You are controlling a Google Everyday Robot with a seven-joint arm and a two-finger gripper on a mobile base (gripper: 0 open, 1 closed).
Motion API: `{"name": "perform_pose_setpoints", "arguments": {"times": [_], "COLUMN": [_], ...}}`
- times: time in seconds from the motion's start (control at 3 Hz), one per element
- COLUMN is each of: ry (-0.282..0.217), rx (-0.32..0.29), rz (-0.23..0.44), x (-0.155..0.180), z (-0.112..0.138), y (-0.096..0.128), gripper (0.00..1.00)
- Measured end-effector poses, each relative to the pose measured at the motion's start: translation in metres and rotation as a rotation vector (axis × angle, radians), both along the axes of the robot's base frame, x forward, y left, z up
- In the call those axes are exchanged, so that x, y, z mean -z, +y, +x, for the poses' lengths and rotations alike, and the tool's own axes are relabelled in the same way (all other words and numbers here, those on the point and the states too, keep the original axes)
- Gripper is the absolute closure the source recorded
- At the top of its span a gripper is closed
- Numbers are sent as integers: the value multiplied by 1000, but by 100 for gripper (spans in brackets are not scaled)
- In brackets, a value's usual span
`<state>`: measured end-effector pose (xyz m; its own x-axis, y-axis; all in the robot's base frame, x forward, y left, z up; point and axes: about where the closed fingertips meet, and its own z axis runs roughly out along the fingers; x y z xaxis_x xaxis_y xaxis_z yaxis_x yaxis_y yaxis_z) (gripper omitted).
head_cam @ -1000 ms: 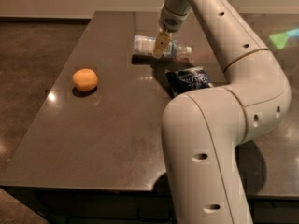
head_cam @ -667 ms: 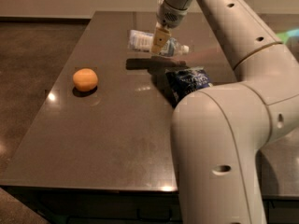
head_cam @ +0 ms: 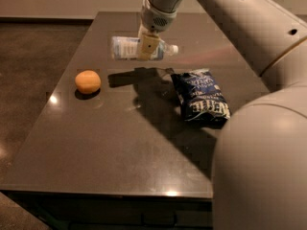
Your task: Move blue plastic bottle near orange
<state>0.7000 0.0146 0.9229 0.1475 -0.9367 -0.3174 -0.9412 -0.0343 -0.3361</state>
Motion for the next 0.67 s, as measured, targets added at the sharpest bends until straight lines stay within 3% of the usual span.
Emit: {"name": "perform_pose_setpoints", "arguments": {"times": [0.33, 0.67], "ry": [-4, 9], "rx": [-71, -96], "rz": [-95, -145], "x": [46, 72], "z": [-34, -49], "y": [14, 16], "gripper": [100, 100]}}
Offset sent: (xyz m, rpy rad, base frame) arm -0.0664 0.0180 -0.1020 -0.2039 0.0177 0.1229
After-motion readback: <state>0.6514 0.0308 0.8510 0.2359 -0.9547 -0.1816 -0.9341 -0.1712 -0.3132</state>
